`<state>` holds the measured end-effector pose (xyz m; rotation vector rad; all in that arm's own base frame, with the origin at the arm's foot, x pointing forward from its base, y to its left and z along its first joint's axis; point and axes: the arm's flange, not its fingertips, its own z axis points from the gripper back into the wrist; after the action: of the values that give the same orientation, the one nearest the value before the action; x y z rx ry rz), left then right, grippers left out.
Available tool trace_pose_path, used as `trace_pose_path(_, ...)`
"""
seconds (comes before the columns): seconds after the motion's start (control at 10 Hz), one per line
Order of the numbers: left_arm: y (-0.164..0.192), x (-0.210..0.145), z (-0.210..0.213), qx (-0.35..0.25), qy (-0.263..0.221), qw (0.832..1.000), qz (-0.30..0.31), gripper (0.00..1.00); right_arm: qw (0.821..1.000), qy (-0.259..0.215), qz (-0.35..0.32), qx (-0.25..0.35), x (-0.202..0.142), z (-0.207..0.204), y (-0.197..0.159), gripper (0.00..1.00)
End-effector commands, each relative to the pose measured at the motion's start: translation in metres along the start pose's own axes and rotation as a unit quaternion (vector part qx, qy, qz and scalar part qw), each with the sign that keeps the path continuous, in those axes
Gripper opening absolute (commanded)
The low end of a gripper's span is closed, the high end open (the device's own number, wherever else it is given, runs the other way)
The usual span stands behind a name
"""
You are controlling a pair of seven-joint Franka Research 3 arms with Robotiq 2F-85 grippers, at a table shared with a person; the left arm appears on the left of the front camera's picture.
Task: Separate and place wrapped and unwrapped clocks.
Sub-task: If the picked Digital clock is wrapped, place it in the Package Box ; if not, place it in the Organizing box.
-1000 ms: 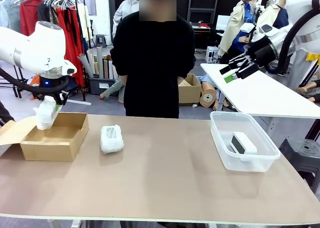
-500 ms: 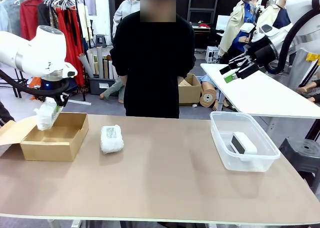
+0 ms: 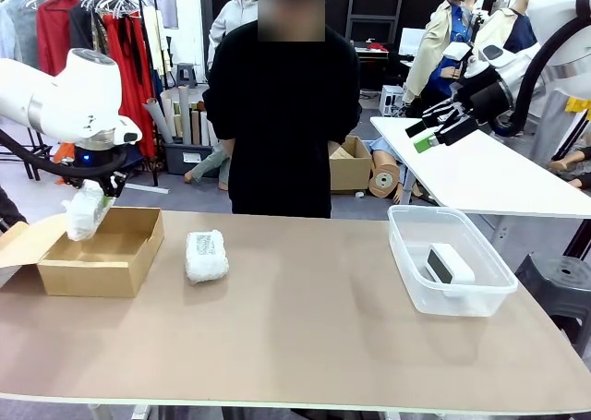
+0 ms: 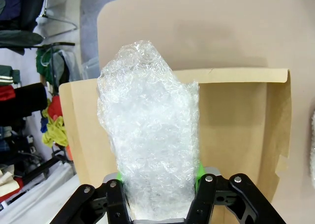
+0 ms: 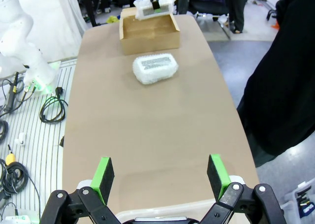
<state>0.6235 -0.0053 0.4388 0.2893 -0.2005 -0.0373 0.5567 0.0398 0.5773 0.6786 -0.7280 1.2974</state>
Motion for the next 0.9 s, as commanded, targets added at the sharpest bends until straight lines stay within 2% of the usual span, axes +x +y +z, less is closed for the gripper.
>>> trace_pose_path(0.0,0.007,0.006,0.000,0.006,-0.011,1.000,-0.010,0.00,1.000,-0.001,0.001,-0.001,0.001,0.001,0.000,1.00)
trace_pose_path(0.8,0.010,0.010,-0.012,0.011,-0.007,1.000,-0.021,0.00,1.000,-0.001,0.001,-0.001,0.001,0.001,0.000,1.00)
